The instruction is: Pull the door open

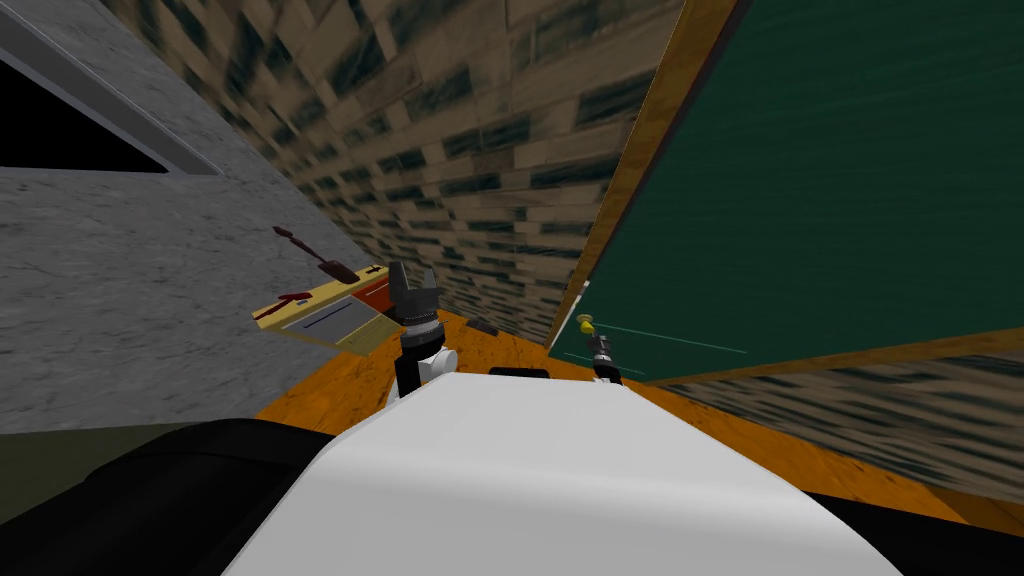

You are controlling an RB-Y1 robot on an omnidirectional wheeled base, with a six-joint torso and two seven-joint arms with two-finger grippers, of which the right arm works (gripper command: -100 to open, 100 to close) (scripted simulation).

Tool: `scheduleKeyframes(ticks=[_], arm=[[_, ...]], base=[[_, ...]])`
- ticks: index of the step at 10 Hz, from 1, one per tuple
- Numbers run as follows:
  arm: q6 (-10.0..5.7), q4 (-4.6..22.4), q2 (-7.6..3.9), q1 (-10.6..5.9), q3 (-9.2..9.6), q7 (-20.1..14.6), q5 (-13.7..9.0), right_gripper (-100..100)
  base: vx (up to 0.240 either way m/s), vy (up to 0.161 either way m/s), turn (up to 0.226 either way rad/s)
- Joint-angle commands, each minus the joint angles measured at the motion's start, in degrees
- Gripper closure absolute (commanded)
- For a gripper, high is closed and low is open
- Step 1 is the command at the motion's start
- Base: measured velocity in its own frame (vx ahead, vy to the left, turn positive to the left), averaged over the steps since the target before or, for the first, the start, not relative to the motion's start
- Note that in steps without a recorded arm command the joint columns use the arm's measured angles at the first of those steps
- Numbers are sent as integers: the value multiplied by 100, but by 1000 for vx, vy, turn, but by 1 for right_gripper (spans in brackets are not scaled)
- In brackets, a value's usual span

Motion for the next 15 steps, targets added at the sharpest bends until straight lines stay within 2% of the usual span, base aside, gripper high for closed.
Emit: scheduleKeyframes(ticks=[1,4,5,7,9,13,15], arm=[[13,-89,23,-3,64,-234,-83,-100],[66,-160,55,-15,192,-703,-283,-100],[66,-160,55,-15,192,-769,-283,-100],[111,-220,82,-26,299,-1152,-452,-100],[111,-220,82,-26,299,-1211,-452,-100],[188,-323,129,-43,484,-1866,-743,-100],[188,-323,129,-43,484,-1910,-743,-100]], base=[[-35,-18,-38],[-59,-6,-18],[-54,-3,-2],[-46,-6,0],[-28,3,1],[-41,5,13],[-28,25,48]])
